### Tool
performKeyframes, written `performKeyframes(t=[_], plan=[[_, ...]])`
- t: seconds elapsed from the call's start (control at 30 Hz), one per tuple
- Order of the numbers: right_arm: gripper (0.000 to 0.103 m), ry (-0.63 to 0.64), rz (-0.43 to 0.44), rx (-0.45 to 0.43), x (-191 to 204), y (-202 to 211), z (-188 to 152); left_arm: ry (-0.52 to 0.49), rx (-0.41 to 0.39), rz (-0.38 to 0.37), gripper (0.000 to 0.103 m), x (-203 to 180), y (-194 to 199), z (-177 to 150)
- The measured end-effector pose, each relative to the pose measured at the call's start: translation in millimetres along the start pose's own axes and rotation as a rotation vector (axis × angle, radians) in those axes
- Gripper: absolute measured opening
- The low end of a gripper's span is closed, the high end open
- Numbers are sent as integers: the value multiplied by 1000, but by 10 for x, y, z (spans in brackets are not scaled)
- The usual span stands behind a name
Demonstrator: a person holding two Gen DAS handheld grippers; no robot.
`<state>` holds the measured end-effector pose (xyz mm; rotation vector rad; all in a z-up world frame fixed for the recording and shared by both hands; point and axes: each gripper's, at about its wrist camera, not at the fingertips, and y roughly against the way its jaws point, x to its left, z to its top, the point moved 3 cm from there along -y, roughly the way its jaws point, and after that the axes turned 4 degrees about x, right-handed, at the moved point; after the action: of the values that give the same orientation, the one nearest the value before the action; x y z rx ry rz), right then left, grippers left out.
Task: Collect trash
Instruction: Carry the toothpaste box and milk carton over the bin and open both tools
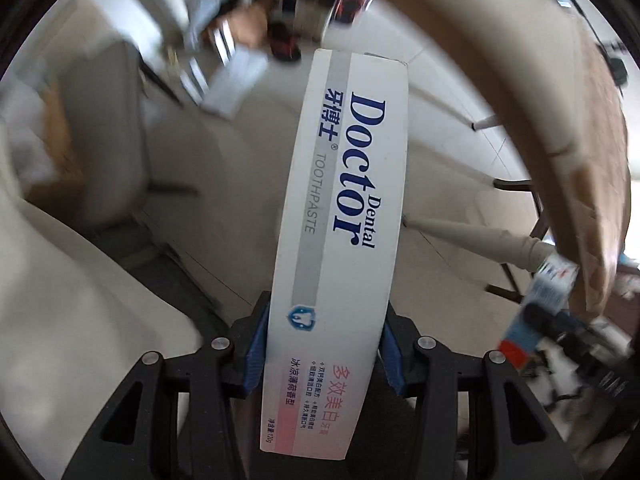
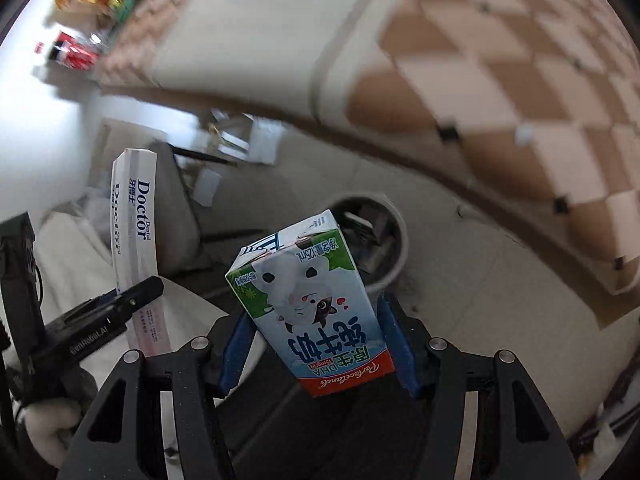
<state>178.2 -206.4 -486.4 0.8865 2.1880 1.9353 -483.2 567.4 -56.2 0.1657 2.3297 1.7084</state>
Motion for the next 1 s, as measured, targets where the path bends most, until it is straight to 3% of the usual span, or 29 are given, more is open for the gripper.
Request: performKeyframes(t=[0.27, 0.47, 0.63, 0.77, 0.97, 1.0], plan=[[62, -68, -55, 154, -541, -1700, -42, 100, 326, -177, 45, 154, -1967, 477], [62, -160, -103, 282, -1054, -2919, 105, 123, 510, -145, 45, 244, -3171, 662], [62, -192, -119, 335, -1291, -3522, 245, 86, 487, -107, 47, 208, -3482, 773], [62, -199, -132, 348, -1290, -3833, 406, 93, 465, -120, 84, 174, -3525, 811], [64, -219, -91, 355, -1302, -3997, 472, 69, 417, -74, 84, 219, -3353, 715], [72, -220, -90, 357, -1297, -3991, 466, 65, 409, -69, 84, 223, -3312, 699]])
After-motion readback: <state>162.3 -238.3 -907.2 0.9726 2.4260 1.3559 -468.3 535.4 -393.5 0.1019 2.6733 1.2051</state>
